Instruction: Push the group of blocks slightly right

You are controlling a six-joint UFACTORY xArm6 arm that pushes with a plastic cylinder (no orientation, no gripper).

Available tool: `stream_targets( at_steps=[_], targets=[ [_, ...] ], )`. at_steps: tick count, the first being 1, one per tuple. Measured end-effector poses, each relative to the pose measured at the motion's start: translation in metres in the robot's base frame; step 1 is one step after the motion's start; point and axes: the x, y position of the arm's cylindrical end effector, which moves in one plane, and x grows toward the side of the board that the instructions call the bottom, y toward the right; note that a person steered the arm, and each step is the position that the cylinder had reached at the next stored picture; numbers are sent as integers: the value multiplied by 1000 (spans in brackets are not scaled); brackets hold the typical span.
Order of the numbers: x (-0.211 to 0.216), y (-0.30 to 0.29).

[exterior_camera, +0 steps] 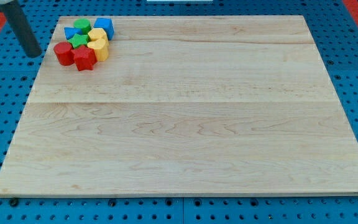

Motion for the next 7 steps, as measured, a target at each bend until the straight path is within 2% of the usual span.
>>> stream_targets(
  at_steps=[1, 6, 7],
  targets=[
    [-20, 0],
    [-21, 8],
    [-21, 29]
  ],
)
